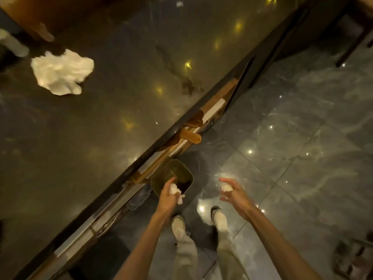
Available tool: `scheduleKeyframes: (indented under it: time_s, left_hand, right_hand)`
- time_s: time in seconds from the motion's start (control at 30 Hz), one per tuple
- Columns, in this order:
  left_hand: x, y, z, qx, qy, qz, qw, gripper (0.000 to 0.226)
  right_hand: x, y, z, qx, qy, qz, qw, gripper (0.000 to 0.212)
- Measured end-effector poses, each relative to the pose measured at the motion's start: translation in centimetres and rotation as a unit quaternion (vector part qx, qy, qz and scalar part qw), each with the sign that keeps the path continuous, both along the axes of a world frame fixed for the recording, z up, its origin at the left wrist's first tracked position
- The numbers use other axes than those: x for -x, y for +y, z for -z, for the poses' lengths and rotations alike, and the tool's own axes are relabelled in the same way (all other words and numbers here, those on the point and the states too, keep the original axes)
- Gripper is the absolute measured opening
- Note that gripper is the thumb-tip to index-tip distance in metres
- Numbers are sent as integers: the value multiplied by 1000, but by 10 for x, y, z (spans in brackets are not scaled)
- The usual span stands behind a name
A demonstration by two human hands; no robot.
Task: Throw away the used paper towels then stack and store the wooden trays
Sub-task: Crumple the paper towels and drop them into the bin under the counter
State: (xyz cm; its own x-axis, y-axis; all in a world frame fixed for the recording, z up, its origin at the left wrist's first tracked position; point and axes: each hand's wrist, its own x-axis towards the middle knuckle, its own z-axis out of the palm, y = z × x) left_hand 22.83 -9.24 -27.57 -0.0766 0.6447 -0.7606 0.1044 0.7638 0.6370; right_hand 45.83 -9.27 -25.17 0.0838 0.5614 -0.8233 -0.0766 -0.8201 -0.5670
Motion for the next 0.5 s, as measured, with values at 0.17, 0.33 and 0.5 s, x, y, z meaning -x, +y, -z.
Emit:
scheduleKeyframes:
  time_s: [0.17,0.33,0.5]
  left_hand:
    - [15,12,120,8,38,-26,999,36]
    - [39,20,241,83,79,-239,964,43]
    - [40,20,332,31,194,161,967,25]
  right_hand:
    - [25,8,126,10,-6,50,999,36]
    - [47,-1,251,46,19,37,998,30]
    - [72,-8,355,26,-29,-45,998,35]
